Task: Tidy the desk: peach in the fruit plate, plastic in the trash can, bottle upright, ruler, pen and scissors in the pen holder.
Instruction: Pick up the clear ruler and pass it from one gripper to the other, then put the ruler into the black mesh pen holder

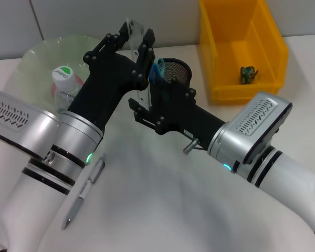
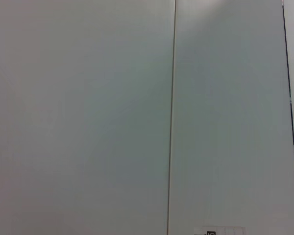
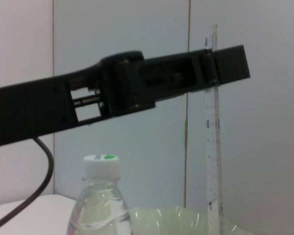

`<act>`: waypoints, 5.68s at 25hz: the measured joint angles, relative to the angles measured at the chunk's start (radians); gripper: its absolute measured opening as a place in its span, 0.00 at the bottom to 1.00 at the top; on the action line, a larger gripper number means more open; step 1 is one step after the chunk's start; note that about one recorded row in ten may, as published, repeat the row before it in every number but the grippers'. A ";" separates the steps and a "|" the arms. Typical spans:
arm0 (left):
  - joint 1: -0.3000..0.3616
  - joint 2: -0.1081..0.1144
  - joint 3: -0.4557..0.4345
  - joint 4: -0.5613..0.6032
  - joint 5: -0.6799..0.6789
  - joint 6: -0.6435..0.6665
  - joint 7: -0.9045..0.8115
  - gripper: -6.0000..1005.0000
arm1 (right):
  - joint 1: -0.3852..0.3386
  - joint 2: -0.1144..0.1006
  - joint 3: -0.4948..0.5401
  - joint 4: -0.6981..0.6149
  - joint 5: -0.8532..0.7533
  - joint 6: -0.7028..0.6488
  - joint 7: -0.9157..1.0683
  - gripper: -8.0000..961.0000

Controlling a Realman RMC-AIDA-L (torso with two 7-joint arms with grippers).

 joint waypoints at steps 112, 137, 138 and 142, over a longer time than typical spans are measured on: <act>0.235 0.125 -0.626 0.203 1.584 -0.049 -1.270 0.80 | -0.003 -0.010 0.186 0.037 0.008 -0.036 0.012 0.06; 0.301 0.016 -1.198 0.500 2.421 0.367 -1.682 0.80 | 0.046 -0.011 0.175 0.061 0.004 0.018 0.090 0.08; 0.301 0.016 -1.198 0.500 2.421 0.367 -1.682 0.80 | 0.057 -0.011 0.177 0.061 0.004 0.042 0.095 0.08; 0.301 0.016 -1.200 0.500 2.419 0.368 -1.682 0.80 | 0.078 -0.010 0.176 0.066 0.005 0.077 0.103 0.09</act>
